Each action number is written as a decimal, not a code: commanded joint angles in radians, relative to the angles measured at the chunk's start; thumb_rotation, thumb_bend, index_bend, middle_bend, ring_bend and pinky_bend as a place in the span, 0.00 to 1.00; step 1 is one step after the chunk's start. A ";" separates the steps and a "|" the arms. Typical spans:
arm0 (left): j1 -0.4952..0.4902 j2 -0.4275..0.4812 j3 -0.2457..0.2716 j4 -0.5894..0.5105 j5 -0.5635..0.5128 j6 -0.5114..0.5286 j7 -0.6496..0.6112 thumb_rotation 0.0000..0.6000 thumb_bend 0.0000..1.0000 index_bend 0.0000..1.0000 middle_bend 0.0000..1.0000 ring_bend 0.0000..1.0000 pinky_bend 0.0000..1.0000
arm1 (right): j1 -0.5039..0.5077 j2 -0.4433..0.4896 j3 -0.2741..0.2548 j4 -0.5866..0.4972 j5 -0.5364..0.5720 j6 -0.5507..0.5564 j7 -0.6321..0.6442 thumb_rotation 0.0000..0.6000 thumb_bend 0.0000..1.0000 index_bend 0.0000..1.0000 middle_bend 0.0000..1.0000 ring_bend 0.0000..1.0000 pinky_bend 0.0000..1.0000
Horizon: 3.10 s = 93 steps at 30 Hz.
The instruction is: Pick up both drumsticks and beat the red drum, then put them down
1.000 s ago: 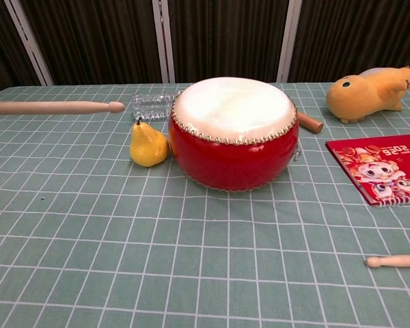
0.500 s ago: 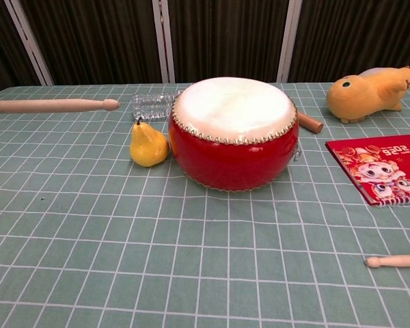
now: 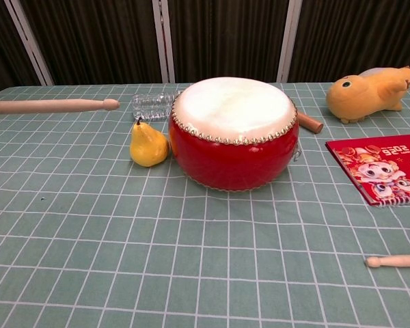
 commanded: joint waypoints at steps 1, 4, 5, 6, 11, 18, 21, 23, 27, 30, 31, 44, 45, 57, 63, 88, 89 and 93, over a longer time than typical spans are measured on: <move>0.000 0.001 -0.001 0.000 -0.001 -0.001 0.001 1.00 0.50 0.77 1.00 1.00 1.00 | 0.001 -0.003 0.000 0.007 0.013 -0.002 -0.006 1.00 0.30 0.46 1.00 1.00 1.00; 0.001 0.000 0.000 0.001 0.001 -0.001 0.001 1.00 0.50 0.77 1.00 1.00 1.00 | 0.000 -0.002 0.000 0.012 0.025 -0.001 -0.009 1.00 0.30 0.45 1.00 1.00 1.00; 0.002 0.000 0.000 0.001 0.002 -0.001 0.000 1.00 0.50 0.77 1.00 1.00 1.00 | 0.000 -0.001 0.001 0.013 0.028 -0.001 -0.010 1.00 0.30 0.45 1.00 1.00 1.00; 0.002 0.000 0.001 0.001 0.003 -0.001 0.001 1.00 0.50 0.77 1.00 1.00 1.00 | 0.000 -0.002 0.001 0.016 0.032 -0.001 -0.010 1.00 0.30 0.46 1.00 1.00 1.00; 0.001 0.000 0.000 0.001 0.004 -0.005 0.003 1.00 0.50 0.77 1.00 1.00 1.00 | 0.002 -0.008 0.004 0.036 0.062 -0.004 -0.022 1.00 0.30 0.48 1.00 1.00 1.00; 0.002 0.002 -0.002 0.001 0.002 -0.007 0.001 1.00 0.50 0.77 1.00 1.00 1.00 | 0.004 -0.005 0.014 0.045 0.100 -0.014 -0.015 1.00 0.30 0.48 1.00 1.00 1.00; 0.001 0.004 -0.003 -0.002 0.003 -0.009 0.003 1.00 0.50 0.77 1.00 1.00 1.00 | 0.006 -0.005 0.015 0.046 0.111 -0.021 -0.011 1.00 0.30 0.48 1.00 1.00 1.00; 0.000 0.006 -0.004 -0.005 0.002 -0.011 0.005 1.00 0.50 0.77 1.00 1.00 1.00 | 0.007 -0.005 0.015 0.046 0.122 -0.030 -0.004 1.00 0.30 0.48 1.00 1.00 1.00; 0.000 0.005 -0.004 -0.008 0.002 -0.012 0.007 1.00 0.50 0.77 1.00 1.00 1.00 | 0.011 0.000 0.013 0.043 0.135 -0.047 0.008 1.00 0.32 0.49 1.00 1.00 1.00; -0.001 0.004 -0.003 -0.007 0.002 -0.015 0.013 1.00 0.50 0.77 1.00 1.00 1.00 | 0.015 0.000 0.011 0.044 0.137 -0.051 0.012 1.00 0.35 0.51 1.00 1.00 1.00; -0.002 0.003 -0.003 -0.008 0.001 -0.017 0.015 1.00 0.50 0.77 1.00 1.00 1.00 | 0.015 -0.001 0.010 0.045 0.138 -0.052 0.014 1.00 0.36 0.52 1.00 1.00 1.00; 0.003 0.007 -0.001 -0.014 0.003 -0.013 0.015 1.00 0.50 0.77 1.00 1.00 1.00 | 0.018 -0.007 0.000 0.059 0.130 -0.044 0.035 1.00 0.59 0.89 1.00 1.00 1.00; 0.003 0.009 -0.002 -0.014 0.003 -0.013 0.014 1.00 0.50 0.77 1.00 1.00 1.00 | 0.018 -0.005 -0.001 0.056 0.128 -0.043 0.038 1.00 0.60 0.89 1.00 1.00 1.00; -0.004 0.022 -0.014 -0.017 -0.006 -0.021 0.011 1.00 0.51 0.77 1.00 1.00 1.00 | 0.013 0.154 0.027 -0.254 0.089 -0.034 0.159 1.00 0.69 0.96 1.00 1.00 1.00; -0.006 0.022 -0.014 -0.020 -0.012 -0.024 0.020 1.00 0.51 0.77 1.00 1.00 1.00 | 0.002 0.275 0.050 -0.417 0.067 -0.022 0.256 1.00 0.71 0.97 1.00 1.00 1.00; -0.178 0.041 -0.182 -0.007 -0.178 -0.133 0.099 1.00 0.51 0.77 1.00 1.00 1.00 | 0.157 0.636 0.296 -0.634 0.423 -0.135 0.466 1.00 0.73 0.98 1.00 1.00 1.00; -0.193 0.039 -0.195 0.000 -0.196 -0.142 0.101 1.00 0.51 0.77 1.00 1.00 1.00 | 0.177 0.641 0.305 -0.638 0.448 -0.144 0.456 1.00 0.73 0.98 1.00 1.00 1.00; -0.238 0.030 -0.231 0.026 -0.251 -0.173 0.102 1.00 0.51 0.77 1.00 1.00 1.00 | 0.240 0.644 0.324 -0.643 0.525 -0.165 0.419 1.00 0.73 0.98 1.00 1.00 1.00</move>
